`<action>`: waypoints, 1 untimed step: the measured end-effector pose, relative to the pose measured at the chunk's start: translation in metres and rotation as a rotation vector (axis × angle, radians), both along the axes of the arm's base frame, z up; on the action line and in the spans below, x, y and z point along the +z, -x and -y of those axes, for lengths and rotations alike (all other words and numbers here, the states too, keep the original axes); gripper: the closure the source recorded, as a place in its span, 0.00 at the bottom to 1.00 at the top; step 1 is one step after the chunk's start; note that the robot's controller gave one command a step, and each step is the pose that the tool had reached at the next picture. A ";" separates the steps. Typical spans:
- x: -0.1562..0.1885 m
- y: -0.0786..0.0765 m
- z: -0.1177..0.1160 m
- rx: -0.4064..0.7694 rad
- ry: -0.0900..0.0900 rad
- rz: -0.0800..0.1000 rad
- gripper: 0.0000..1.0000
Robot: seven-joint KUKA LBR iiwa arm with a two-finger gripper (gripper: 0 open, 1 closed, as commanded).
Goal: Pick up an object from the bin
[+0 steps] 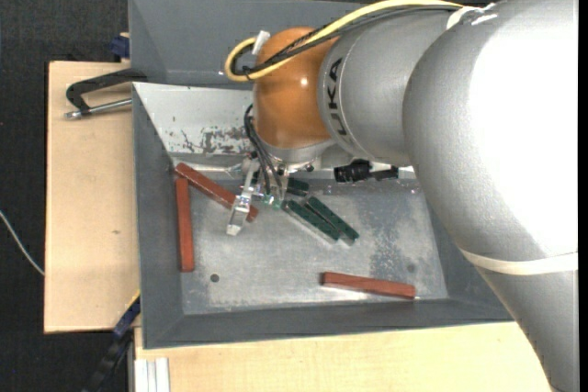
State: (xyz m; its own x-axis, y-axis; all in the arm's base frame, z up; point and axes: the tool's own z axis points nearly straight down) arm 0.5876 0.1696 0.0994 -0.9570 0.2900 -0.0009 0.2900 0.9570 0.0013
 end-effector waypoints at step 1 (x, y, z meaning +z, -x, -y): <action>-0.021 -0.010 -0.008 -0.128 0.001 -0.004 1.00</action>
Offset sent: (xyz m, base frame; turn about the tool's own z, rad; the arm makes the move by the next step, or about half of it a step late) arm 0.0000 0.0000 0.0000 0.0000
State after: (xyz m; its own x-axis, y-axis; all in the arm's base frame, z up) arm 0.5973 0.1779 0.0784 -0.9121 0.4099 0.0028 0.4099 0.9121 -0.0013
